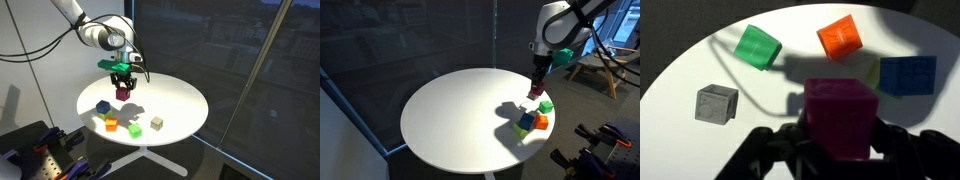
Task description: Pick up the pink block and put it on the blue block
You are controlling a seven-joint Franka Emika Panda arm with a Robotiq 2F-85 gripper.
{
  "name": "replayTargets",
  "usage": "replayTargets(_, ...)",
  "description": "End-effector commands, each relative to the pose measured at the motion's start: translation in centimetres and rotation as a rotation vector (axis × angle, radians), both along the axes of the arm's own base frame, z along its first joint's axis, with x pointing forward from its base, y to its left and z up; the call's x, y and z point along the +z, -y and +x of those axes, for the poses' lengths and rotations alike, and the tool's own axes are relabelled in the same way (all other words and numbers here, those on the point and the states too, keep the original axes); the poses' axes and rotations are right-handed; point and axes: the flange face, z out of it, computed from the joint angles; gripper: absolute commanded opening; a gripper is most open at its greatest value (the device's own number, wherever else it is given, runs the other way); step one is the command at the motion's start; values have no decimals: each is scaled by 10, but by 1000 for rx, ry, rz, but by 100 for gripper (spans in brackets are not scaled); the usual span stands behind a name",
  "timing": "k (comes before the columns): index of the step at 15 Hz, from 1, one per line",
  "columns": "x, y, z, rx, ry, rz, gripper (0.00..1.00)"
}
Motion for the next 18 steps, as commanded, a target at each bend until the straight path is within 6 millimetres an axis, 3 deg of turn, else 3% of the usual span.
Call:
replayTargets(1,4,-1,-2,7,11,-2,28)
replayTargets(9,15,-18,-5,44,14,0,28)
replayTargets(18,34,-56,-20,113,65,7,28)
